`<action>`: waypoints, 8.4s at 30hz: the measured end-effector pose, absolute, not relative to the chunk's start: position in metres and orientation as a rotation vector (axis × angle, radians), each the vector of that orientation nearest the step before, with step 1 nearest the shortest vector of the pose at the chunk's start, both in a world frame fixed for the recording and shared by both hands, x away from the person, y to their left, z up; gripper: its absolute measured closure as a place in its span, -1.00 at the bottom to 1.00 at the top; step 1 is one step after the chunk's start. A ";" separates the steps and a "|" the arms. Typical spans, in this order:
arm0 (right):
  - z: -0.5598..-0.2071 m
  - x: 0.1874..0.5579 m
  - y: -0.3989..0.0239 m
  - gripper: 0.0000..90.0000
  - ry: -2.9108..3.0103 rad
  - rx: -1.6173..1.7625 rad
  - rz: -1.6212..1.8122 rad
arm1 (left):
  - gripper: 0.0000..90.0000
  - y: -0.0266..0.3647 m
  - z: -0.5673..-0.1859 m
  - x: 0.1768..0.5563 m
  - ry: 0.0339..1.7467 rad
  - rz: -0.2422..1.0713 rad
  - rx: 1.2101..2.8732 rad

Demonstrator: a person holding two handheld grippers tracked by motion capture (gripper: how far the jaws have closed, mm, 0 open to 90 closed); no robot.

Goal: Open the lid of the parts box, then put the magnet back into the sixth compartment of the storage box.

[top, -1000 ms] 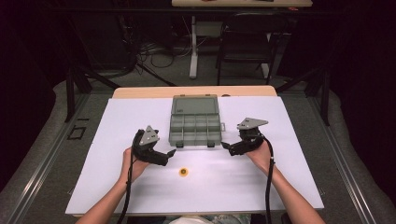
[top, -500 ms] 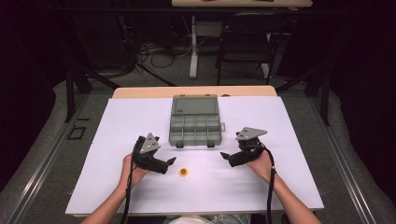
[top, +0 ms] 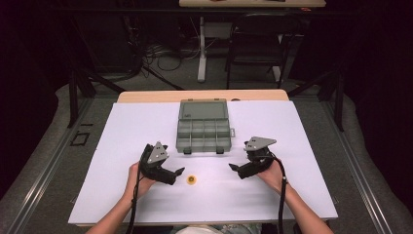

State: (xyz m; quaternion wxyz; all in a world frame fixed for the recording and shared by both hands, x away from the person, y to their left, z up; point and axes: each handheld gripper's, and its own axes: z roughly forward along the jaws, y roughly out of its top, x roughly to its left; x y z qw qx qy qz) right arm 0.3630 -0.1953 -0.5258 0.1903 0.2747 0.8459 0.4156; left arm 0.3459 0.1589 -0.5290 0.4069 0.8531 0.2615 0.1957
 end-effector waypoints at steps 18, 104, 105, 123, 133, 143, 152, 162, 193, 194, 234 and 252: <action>-0.525 0.361 -0.193 -1.00 2.383 0.744 1.166 | -0.99 0.149 -0.530 0.342 0.655 0.512 2.193; -0.530 0.361 -0.189 -1.00 2.383 0.705 1.086 | 0.40 0.116 -0.550 0.334 0.535 0.197 2.392; -0.530 0.361 -0.189 -1.00 2.382 0.706 1.087 | 0.40 0.116 -0.549 0.334 0.535 0.202 2.393; -0.530 0.361 -0.189 -1.00 2.381 0.706 1.088 | 0.40 0.120 -0.543 0.337 0.554 0.256 2.366; -0.530 0.361 -0.188 -1.00 2.378 0.705 1.095 | 0.40 0.121 -0.538 0.339 0.552 0.284 2.361; -0.530 0.361 -0.188 -1.00 2.372 0.710 1.100 | 0.40 0.120 -0.529 0.341 0.530 0.331 2.357; -0.529 0.361 -0.188 -1.00 2.361 0.726 1.116 | 0.40 0.121 -0.523 0.343 0.528 0.360 2.349; -0.529 0.362 -0.188 -1.00 2.361 0.738 1.116 | 0.40 0.119 -0.514 0.348 0.516 0.395 2.340; -0.528 0.362 -0.190 -1.00 2.347 0.756 1.115 | 0.40 0.110 -0.497 0.368 0.505 0.459 2.318; -0.528 0.362 -0.190 -1.00 2.348 0.756 1.114 | 0.40 0.109 -0.497 0.370 0.504 0.458 2.317; -0.528 0.362 -0.191 -1.00 2.339 0.756 1.112 | 0.40 0.100 -0.493 0.401 0.539 0.481 2.277; -0.528 0.362 -0.191 -1.00 2.337 0.755 1.116 | 0.40 0.095 -0.492 0.415 0.554 0.483 2.244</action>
